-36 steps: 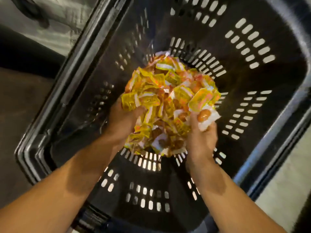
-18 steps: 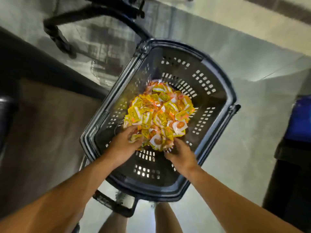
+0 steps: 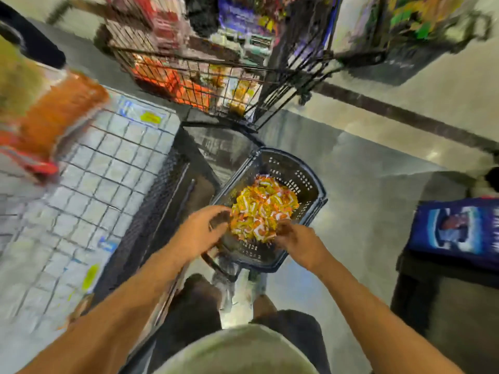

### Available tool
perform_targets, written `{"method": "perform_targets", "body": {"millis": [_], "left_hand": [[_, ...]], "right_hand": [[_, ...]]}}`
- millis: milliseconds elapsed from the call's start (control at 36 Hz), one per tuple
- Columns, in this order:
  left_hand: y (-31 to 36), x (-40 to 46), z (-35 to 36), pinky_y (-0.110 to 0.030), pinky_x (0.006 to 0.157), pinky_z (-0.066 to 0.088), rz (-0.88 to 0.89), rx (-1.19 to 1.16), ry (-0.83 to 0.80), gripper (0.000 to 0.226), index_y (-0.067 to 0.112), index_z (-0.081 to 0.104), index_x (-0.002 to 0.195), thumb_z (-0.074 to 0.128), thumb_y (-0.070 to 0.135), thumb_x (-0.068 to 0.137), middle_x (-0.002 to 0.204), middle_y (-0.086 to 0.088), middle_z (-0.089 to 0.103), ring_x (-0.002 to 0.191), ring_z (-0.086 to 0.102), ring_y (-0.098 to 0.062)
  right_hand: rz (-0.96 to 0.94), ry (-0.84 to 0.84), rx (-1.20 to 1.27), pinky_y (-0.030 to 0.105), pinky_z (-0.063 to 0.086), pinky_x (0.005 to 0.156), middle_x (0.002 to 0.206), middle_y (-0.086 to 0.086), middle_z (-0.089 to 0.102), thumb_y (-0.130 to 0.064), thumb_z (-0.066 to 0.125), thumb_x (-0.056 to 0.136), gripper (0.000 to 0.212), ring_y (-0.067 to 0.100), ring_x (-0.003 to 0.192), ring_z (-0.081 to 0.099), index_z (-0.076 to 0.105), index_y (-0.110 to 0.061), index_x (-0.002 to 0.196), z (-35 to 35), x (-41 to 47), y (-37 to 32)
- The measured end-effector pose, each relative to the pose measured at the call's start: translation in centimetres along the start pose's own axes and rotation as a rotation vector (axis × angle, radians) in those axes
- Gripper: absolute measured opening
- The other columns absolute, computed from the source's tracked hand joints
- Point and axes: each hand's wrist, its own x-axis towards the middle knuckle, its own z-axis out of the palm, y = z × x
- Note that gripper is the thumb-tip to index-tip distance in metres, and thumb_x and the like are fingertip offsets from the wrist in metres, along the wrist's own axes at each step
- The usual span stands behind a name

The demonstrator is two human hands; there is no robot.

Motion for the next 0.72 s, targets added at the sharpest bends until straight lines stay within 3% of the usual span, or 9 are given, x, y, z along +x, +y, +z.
{"method": "perform_targets", "body": {"millis": [56,111,167,278,361,417,528,639,722], "left_hand": [[1.2,-3.3,-1.2,-0.032,0.106,0.043,0.006,-0.020,0.047,0.038,0.008,0.063,0.131,0.068,0.009,0.093,0.129,-0.009,0.066,0.120,0.061,-0.023],[1.8,-6.7,-1.7,-0.039,0.107,0.044,0.006,-0.031,0.065,0.038,0.012,0.062,0.133,0.067,0.013,0.095,0.131,-0.006,0.064,0.122,0.059,-0.022],[1.8,-9.8,-1.5,-0.032,0.108,0.042,0.008,-0.041,0.099,0.037,0.016,0.063,0.132,0.067,0.014,0.095,0.131,-0.001,0.063,0.122,0.058,-0.017],[1.1,-15.0,-0.2,-0.007,0.098,0.036,-0.004,-0.057,0.206,0.036,0.019,0.066,0.127,0.070,0.013,0.091,0.127,0.007,0.064,0.117,0.059,-0.009],[0.5,-18.4,0.6,-0.020,0.103,0.042,-0.032,-0.038,0.263,0.036,0.019,0.064,0.129,0.068,0.019,0.093,0.131,0.006,0.063,0.120,0.059,-0.010],[0.2,-20.0,1.0,-0.031,0.106,0.044,-0.043,-0.018,0.288,0.036,0.020,0.063,0.130,0.067,0.020,0.094,0.133,0.007,0.061,0.124,0.057,-0.011],[0.4,-22.6,1.0,-0.027,0.108,0.041,-0.081,-0.040,0.307,0.036,0.029,0.059,0.132,0.065,0.024,0.096,0.137,0.013,0.056,0.128,0.052,-0.006],[0.4,-24.8,0.6,-0.025,0.113,0.036,-0.146,-0.065,0.368,0.040,0.029,0.055,0.139,0.061,0.028,0.099,0.145,0.013,0.050,0.134,0.045,-0.007],[0.5,-26.5,0.3,-0.029,0.115,0.035,-0.171,-0.089,0.426,0.042,0.031,0.052,0.141,0.059,0.030,0.100,0.148,0.014,0.047,0.137,0.042,-0.007]], "right_hand": [[-0.069,0.046,-0.015,0.037,0.053,0.094,0.122,0.010,0.071,-0.023,0.068,0.097,0.044,0.027,0.110,0.068,0.058,-0.016,0.139,-0.4,-3.1,-1.3],[-0.139,0.069,-0.031,0.026,0.050,0.087,0.121,0.007,0.071,-0.024,0.069,0.096,0.044,0.023,0.107,0.068,0.058,-0.020,0.139,-0.7,-6.0,-2.0],[-0.215,0.077,-0.087,0.016,0.046,0.084,0.123,0.002,0.070,-0.026,0.069,0.096,0.043,0.018,0.104,0.066,0.059,-0.023,0.137,-0.7,-8.6,-2.4],[-0.305,0.066,-0.149,0.025,0.046,0.097,0.132,-0.004,0.066,-0.029,0.068,0.096,0.042,0.014,0.119,0.060,0.059,-0.025,0.137,-0.3,-12.3,-2.6],[-0.361,0.040,-0.186,0.026,0.047,0.097,0.132,-0.006,0.064,-0.029,0.068,0.096,0.042,0.013,0.118,0.059,0.059,-0.028,0.136,0.2,-13.9,-2.9],[-0.370,0.017,-0.191,0.016,0.044,0.095,0.133,-0.007,0.063,-0.029,0.069,0.095,0.043,0.011,0.119,0.057,0.059,-0.027,0.137,0.4,-14.4,-3.1],[-0.422,-0.078,-0.181,-0.005,0.033,0.089,0.128,-0.015,0.060,-0.029,0.070,0.095,0.043,0.002,0.120,0.053,0.058,-0.025,0.137,0.9,-14.5,-4.5],[-0.475,-0.187,-0.232,0.021,0.045,0.102,0.130,-0.011,0.060,-0.030,0.068,0.096,0.045,0.007,0.123,0.054,0.056,-0.023,0.140,1.4,-13.7,-7.0],[-0.544,-0.224,-0.315,0.023,0.043,0.102,0.133,-0.008,0.060,-0.032,0.068,0.096,0.046,0.008,0.125,0.053,0.056,-0.027,0.140,2.0,-13.2,-9.3]]}}
